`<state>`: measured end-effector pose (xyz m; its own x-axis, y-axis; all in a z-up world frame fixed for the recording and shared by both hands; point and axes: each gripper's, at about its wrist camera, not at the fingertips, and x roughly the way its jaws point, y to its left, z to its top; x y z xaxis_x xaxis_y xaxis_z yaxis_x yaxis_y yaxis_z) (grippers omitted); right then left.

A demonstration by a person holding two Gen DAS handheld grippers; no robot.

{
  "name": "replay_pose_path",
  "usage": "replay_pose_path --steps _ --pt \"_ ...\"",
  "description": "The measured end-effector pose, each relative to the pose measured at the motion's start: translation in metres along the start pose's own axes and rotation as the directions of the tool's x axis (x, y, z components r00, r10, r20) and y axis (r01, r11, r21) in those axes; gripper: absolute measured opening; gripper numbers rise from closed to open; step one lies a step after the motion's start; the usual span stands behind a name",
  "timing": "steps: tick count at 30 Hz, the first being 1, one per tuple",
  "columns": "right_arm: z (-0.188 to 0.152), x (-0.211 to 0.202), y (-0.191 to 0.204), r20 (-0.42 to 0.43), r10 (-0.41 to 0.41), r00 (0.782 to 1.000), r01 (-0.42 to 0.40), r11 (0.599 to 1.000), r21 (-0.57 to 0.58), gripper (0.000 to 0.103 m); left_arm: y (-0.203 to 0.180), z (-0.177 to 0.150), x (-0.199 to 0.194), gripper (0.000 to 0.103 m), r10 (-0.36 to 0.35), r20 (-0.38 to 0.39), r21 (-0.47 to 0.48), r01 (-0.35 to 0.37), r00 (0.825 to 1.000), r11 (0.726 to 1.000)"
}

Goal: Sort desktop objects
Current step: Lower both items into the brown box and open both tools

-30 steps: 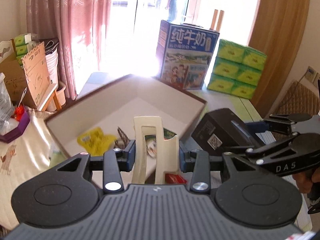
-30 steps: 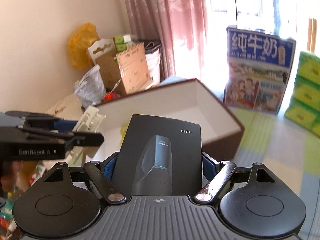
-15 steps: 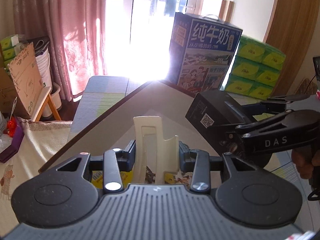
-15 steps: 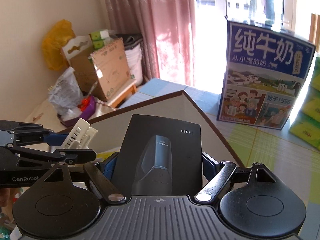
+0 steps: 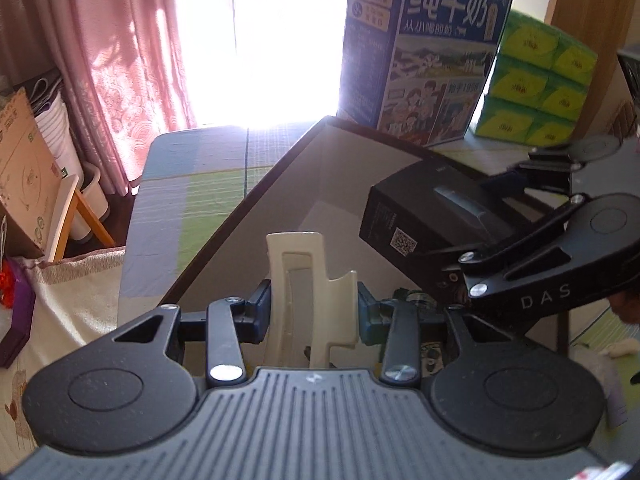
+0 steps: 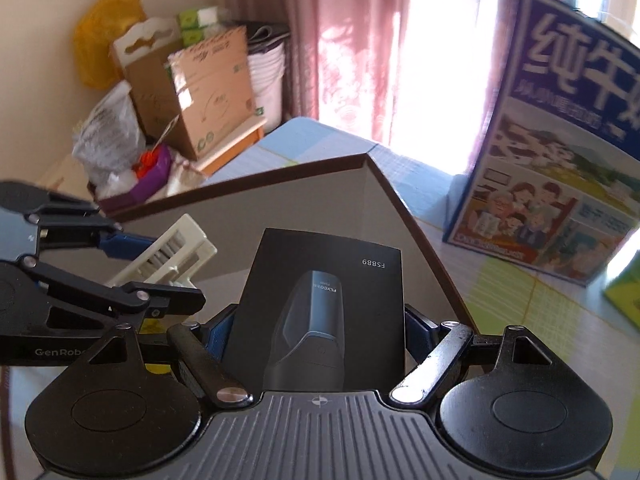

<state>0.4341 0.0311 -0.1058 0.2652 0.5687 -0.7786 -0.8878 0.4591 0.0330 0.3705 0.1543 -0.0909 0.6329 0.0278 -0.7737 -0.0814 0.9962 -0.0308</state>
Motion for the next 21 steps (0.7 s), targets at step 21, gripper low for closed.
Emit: replay_pose_path --steps 21 --pt "0.0 0.043 0.001 -0.059 -0.008 0.998 -0.002 0.985 -0.174 0.08 -0.004 -0.011 0.07 0.036 0.06 -0.112 0.184 -0.039 0.992 0.982"
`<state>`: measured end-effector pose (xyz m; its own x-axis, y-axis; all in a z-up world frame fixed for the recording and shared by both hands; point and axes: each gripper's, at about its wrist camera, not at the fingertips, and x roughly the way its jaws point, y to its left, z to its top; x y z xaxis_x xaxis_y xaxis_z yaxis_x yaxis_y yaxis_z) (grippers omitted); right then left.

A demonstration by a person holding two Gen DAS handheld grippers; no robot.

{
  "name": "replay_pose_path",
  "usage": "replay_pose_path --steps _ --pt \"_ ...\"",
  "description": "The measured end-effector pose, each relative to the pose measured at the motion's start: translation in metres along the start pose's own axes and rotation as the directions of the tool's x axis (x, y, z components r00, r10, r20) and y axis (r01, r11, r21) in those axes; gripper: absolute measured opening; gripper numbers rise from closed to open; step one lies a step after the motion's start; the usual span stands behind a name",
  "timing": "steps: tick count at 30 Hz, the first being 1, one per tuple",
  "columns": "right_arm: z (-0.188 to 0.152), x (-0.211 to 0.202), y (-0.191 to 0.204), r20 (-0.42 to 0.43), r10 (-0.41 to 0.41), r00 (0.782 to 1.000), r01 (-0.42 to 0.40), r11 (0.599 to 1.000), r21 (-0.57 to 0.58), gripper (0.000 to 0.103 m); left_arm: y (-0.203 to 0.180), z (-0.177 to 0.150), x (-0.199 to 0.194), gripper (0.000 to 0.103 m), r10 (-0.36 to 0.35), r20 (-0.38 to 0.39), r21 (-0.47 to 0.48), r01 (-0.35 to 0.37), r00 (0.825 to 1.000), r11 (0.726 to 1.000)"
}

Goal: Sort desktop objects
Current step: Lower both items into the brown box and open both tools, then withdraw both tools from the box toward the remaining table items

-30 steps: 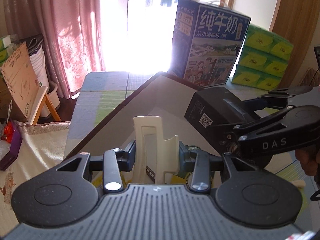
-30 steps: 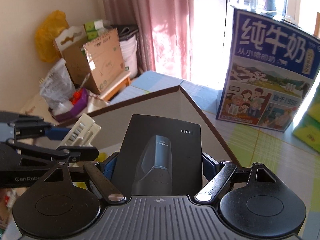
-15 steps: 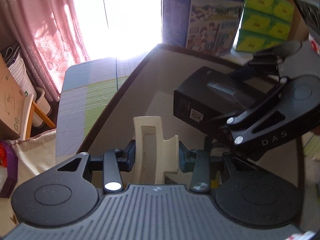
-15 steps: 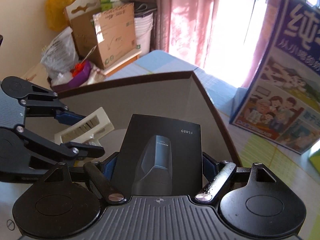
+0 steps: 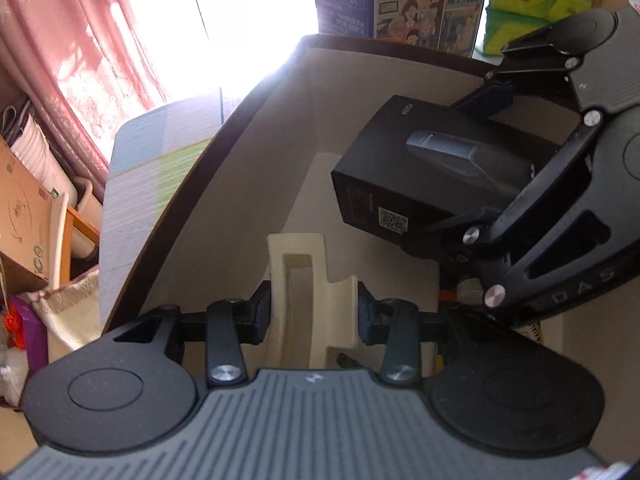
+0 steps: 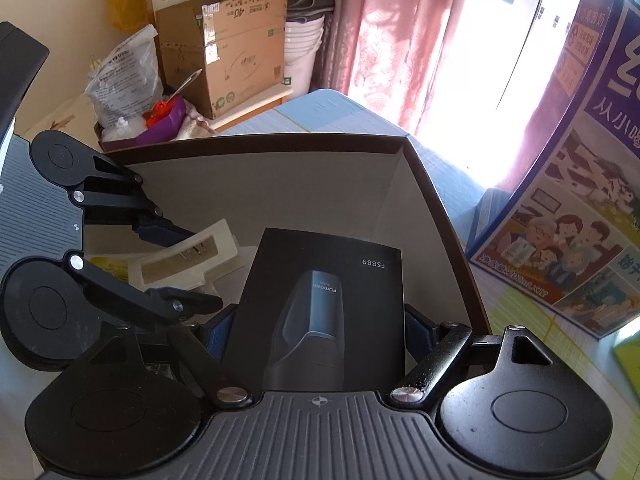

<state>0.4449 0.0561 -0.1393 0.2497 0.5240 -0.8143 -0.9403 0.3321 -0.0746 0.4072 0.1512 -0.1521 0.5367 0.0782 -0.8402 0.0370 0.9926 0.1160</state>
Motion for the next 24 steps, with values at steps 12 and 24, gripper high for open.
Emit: replay_pose_path --steps 12,24 --pt "-0.002 0.0 0.005 0.071 -0.013 0.997 0.015 0.999 -0.036 0.08 -0.004 0.003 -0.001 0.047 -0.003 0.007 -0.01 0.003 1.0 1.0" --pt "-0.017 -0.027 -0.003 0.1 0.016 0.995 -0.018 1.0 0.018 0.093 -0.003 -0.002 -0.018 0.065 -0.021 0.01 -0.04 0.021 1.0 0.999"
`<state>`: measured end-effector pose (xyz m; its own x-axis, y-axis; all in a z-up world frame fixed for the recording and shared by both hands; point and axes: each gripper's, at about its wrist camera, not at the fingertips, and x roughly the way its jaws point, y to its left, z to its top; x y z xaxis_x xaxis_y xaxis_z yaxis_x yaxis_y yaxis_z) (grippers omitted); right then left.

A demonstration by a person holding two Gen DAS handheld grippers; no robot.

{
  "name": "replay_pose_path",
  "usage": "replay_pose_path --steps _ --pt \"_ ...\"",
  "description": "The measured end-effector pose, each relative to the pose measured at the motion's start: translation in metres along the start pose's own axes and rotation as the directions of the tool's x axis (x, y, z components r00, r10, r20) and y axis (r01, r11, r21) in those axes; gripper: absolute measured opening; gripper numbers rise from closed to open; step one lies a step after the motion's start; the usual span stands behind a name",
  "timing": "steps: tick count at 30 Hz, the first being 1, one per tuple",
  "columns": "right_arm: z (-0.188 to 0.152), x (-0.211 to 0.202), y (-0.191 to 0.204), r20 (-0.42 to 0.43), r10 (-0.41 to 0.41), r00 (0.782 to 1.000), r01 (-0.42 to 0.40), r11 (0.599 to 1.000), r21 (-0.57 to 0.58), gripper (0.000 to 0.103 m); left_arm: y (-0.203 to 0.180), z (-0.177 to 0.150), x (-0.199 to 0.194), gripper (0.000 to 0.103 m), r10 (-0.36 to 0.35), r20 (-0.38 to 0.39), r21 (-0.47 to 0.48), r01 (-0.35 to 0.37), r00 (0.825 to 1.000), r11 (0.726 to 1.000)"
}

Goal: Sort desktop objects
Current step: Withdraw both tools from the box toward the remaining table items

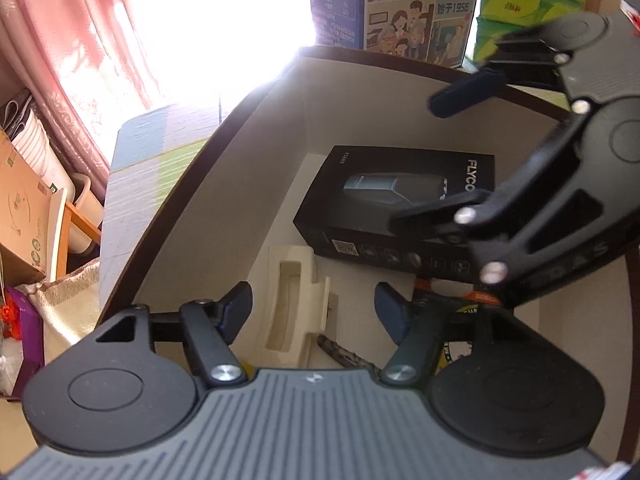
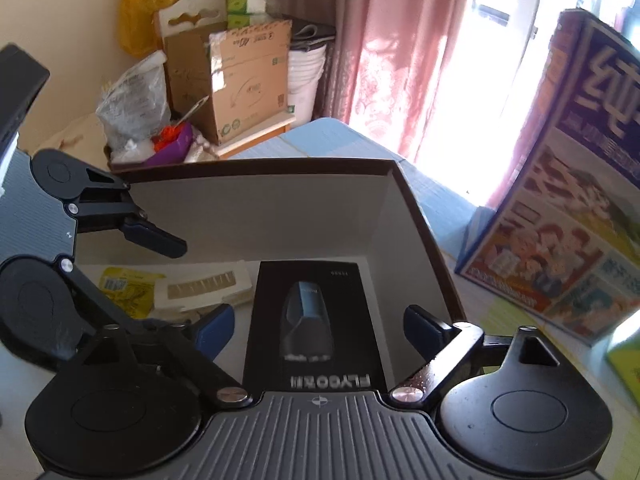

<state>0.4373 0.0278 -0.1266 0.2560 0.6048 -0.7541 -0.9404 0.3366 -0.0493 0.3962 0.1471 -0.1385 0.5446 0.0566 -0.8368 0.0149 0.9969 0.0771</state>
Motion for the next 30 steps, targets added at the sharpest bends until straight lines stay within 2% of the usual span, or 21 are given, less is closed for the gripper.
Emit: replay_pose_path --steps 2,8,10,13,22,27,30 --pt "-0.003 -0.009 -0.004 0.014 0.005 1.0 -0.006 0.999 0.049 0.097 -0.001 -0.002 -0.005 0.068 -0.002 0.002 -0.023 0.002 1.0 1.0" --pt "-0.01 -0.036 -0.01 0.029 0.013 1.0 -0.017 0.99 0.139 0.101 -0.001 -0.01 -0.021 0.074 -0.007 0.011 -0.078 0.008 1.0 0.997" --pt "-0.016 -0.045 -0.008 0.04 0.003 0.999 -0.01 0.988 0.152 0.101 -0.002 -0.012 -0.03 0.076 0.003 0.001 -0.1 -0.003 1.0 0.995" --pt "-0.022 -0.057 -0.005 0.044 -0.009 0.999 0.002 0.987 0.158 0.101 -0.007 -0.014 -0.049 0.084 0.019 0.026 -0.111 -0.016 0.999 0.994" --pt "-0.036 -0.084 0.011 0.055 -0.011 0.998 0.0 0.981 0.193 0.101 -0.023 -0.024 -0.101 0.091 0.056 0.078 -0.214 -0.038 0.995 0.976" --pt "-0.043 -0.102 0.02 0.076 -0.008 0.997 -0.009 0.974 0.225 0.101 -0.033 -0.034 -0.13 0.094 0.131 0.107 -0.237 -0.103 0.986 0.966" --pt "-0.049 -0.116 0.025 0.097 -0.016 0.995 -0.008 0.97 0.242 0.101 -0.041 -0.04 -0.148 0.099 0.189 0.138 -0.249 -0.15 0.972 0.957"
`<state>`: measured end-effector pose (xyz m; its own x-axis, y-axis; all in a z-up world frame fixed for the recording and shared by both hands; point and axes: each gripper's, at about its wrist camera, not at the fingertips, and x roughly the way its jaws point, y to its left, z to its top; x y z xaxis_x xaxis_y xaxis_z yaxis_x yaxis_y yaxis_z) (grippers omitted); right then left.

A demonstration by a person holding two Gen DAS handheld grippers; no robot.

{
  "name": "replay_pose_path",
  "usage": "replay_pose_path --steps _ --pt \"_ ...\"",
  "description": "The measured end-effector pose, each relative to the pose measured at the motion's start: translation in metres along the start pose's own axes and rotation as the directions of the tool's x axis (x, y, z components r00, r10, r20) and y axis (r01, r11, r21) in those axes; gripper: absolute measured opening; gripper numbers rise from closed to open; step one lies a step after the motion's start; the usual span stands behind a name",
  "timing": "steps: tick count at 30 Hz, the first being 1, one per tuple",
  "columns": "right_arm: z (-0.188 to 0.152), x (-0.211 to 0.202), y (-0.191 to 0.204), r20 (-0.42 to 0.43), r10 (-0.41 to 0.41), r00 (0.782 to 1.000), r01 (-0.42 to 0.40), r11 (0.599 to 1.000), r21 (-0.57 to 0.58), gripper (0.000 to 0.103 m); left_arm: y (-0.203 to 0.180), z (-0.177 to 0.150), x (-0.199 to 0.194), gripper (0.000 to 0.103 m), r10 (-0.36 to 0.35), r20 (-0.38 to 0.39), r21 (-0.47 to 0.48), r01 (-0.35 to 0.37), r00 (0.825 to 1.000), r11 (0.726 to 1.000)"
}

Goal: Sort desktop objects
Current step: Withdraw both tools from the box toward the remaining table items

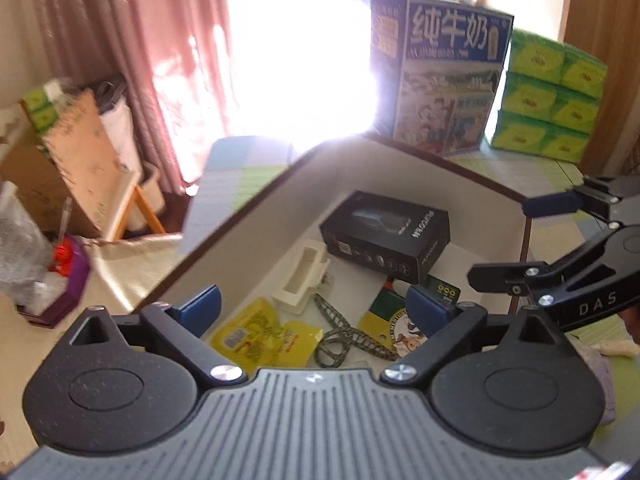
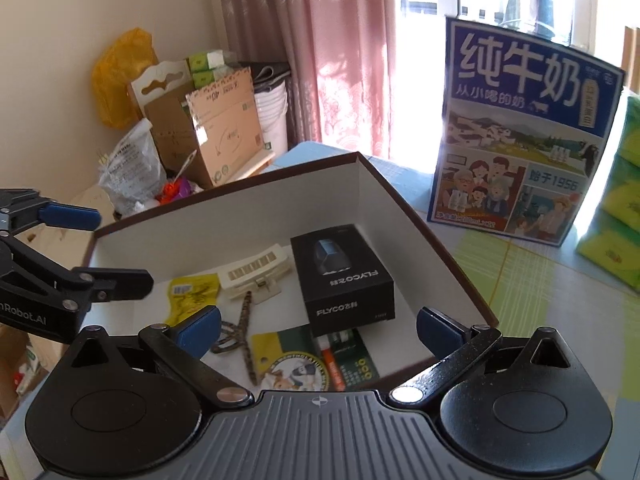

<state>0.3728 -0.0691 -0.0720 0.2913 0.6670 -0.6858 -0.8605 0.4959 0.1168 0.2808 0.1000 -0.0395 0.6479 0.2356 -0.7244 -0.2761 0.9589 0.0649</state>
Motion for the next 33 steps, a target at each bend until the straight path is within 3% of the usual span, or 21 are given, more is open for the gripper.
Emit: replay_pose_path --steps 17,33 --pt "-0.035 -0.085 0.023 0.079 0.016 0.997 -0.018 1.0 0.016 0.101 -0.026 -0.035 -0.096 0.102 0.087 0.074 -0.13 -0.077 0.993 0.989" --pt "-0.076 -0.144 0.026 0.09 0.046 0.995 -0.046 0.999 -0.001 0.101 -0.073 -0.071 -0.143 0.102 0.128 0.047 -0.162 -0.119 0.991 0.98"
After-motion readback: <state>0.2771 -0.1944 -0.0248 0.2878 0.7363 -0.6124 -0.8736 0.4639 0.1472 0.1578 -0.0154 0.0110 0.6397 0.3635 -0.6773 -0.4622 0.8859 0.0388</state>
